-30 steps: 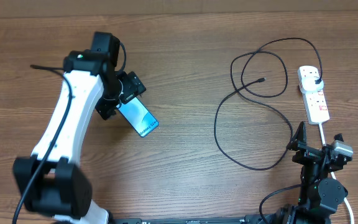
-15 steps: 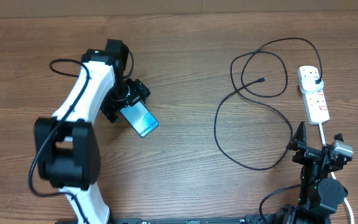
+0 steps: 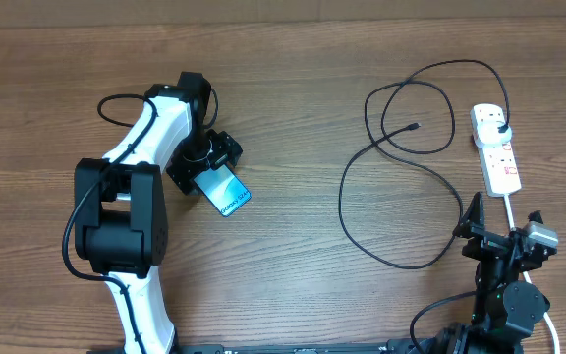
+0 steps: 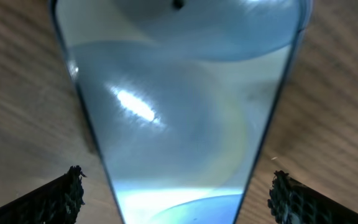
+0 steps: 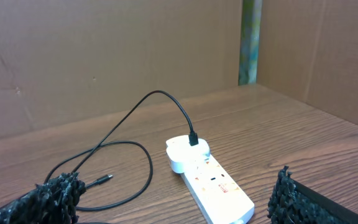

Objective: Plug charger to phone and switch on socket
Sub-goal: 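Close the left gripper on the phone's bottom edge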

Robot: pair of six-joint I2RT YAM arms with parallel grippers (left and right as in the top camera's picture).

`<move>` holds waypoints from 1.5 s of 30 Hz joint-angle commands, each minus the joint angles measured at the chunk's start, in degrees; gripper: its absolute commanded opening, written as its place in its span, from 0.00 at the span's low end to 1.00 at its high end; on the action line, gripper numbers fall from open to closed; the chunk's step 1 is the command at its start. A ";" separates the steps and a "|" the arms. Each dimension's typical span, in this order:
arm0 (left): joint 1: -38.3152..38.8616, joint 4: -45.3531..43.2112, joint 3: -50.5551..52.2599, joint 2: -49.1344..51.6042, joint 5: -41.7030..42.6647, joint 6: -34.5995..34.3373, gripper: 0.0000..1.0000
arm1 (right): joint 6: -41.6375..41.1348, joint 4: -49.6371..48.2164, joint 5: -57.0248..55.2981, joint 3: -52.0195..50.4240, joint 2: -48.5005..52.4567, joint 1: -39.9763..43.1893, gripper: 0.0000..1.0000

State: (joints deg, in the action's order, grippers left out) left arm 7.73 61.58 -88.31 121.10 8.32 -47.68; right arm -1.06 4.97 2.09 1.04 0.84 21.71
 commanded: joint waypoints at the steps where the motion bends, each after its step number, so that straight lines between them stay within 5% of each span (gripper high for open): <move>1: -0.39 -0.85 -0.76 0.76 0.04 -0.26 1.00 | 0.24 -0.31 -0.55 -0.59 -0.68 0.26 1.00; 29: 1.68 -7.04 8.35 0.76 -5.49 -1.27 1.00 | 0.24 -0.31 -0.55 -0.59 -0.68 0.26 1.00; 45: 1.68 -9.05 10.69 0.76 -2.86 -2.71 0.87 | 0.24 -0.31 -0.55 -0.61 -0.68 0.26 1.00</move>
State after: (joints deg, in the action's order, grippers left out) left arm 9.30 53.71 -80.60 118.54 2.74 -49.50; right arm -1.04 4.97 2.09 1.04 0.84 21.71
